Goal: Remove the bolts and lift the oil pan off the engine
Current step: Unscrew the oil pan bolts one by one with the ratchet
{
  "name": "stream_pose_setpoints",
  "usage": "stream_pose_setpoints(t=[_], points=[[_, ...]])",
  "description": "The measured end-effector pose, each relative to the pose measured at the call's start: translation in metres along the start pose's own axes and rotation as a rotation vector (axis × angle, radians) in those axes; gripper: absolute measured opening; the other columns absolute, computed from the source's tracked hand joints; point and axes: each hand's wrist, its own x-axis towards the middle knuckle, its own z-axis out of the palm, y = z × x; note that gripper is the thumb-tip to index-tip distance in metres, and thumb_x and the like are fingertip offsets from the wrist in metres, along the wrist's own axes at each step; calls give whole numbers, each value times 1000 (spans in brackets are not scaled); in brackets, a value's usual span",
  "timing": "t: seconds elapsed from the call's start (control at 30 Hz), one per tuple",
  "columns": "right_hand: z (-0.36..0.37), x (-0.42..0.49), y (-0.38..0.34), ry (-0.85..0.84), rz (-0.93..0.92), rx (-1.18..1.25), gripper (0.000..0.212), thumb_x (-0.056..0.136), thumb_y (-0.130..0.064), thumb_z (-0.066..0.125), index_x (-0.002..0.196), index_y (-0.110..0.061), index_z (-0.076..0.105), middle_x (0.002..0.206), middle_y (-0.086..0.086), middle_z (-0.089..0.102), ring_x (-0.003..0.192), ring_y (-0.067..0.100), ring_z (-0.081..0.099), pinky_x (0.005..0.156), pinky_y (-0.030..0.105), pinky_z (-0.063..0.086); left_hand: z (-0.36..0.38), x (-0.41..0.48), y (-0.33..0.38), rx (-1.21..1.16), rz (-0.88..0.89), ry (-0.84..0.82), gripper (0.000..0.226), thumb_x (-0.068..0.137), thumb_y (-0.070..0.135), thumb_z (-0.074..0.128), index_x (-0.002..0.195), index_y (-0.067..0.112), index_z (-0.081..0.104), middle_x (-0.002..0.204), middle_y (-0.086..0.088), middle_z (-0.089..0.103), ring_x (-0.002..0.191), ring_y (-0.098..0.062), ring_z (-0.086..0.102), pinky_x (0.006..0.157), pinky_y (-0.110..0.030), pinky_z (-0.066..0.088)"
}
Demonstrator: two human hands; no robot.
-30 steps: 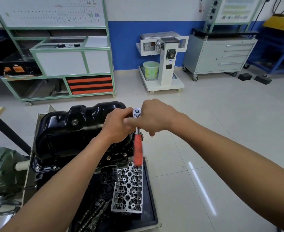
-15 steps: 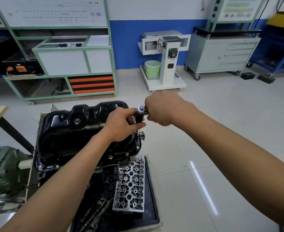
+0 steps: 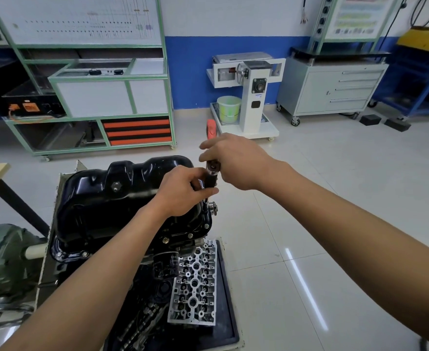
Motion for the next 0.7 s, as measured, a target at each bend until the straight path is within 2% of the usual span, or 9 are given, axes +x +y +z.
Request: stream_pose_setpoints(t=[0.07, 0.13, 0.2, 0.27, 0.33, 0.4, 0.47, 0.6, 0.7], points=[[2, -1, 2, 3, 102, -1, 29, 86, -5, 58, 110, -19, 68, 112, 4, 58, 101, 31, 60, 73, 38, 51, 2, 0, 0, -4, 0, 25, 18, 84, 40, 81, 97, 28, 76, 65, 9, 69, 71, -13, 66, 77, -33, 50], [-1, -3, 3, 6, 221, -40, 20, 88, -18, 63, 107, -20, 65, 94, 4, 52, 83, 29, 56, 64, 34, 43, 4, 1, 0, 1, 5, 56, 18, 83, 42, 81, 94, 29, 75, 61, 11, 66, 68, -10, 64, 69, -29, 44], [-4, -6, 3, -52, 282, 27, 16, 84, -31, 67, 91, -17, 64, 83, 2, 56, 73, 26, 56, 56, 30, 37, 5, 2, 0, 17, 13, 85, 18, 82, 46, 80, 91, 32, 73, 59, 12, 63, 66, -9, 61, 64, -26, 39], [-2, -9, 0, -142, 329, 197, 30, 79, -38, 68, 65, -16, 53, 60, -2, 58, 58, 23, 58, 49, 27, 34, 6, 1, -1, 21, 25, 93, 17, 81, 52, 77, 83, 37, 70, 59, 11, 64, 64, -11, 61, 63, -26, 41], [4, -10, -7, -178, 387, 314, 39, 78, -49, 65, 58, -18, 51, 41, -4, 58, 49, 16, 59, 48, 25, 35, 6, 1, 1, 14, 43, 106, 17, 78, 54, 66, 69, 42, 58, 58, 9, 62, 60, -14, 57, 60, -27, 40], [11, -9, -14, -157, 425, 355, 41, 77, -57, 60, 61, -19, 55, 38, -9, 57, 56, 13, 64, 51, 26, 36, 6, 0, 2, 3, 58, 112, 14, 72, 50, 51, 66, 38, 56, 56, 7, 58, 56, -14, 51, 56, -27, 32], [12, -7, -16, -137, 433, 368, 41, 77, -57, 60, 63, -19, 54, 41, -4, 60, 64, 15, 65, 53, 27, 38, 7, 0, 1, -8, 68, 127, 28, 68, 49, 45, 72, 28, 63, 55, 9, 55, 55, -13, 49, 56, -26, 30], [0, -7, -10, -198, 363, 369, 38, 80, -40, 73, 62, -15, 51, 59, 1, 55, 56, 22, 51, 53, 29, 38, 8, 1, -4, 14, 64, 119, 26, 77, 53, 68, 85, 29, 69, 61, 11, 60, 62, -11, 55, 62, -27, 42], [-7, -9, -9, -162, 258, 43, 11, 87, -23, 69, 83, -18, 60, 71, 0, 47, 60, 20, 45, 51, 26, 29, 7, 0, -5, 54, 82, 80, 21, 76, 48, 84, 88, 35, 74, 67, 10, 66, 70, -9, 58, 69, -29, 45]])
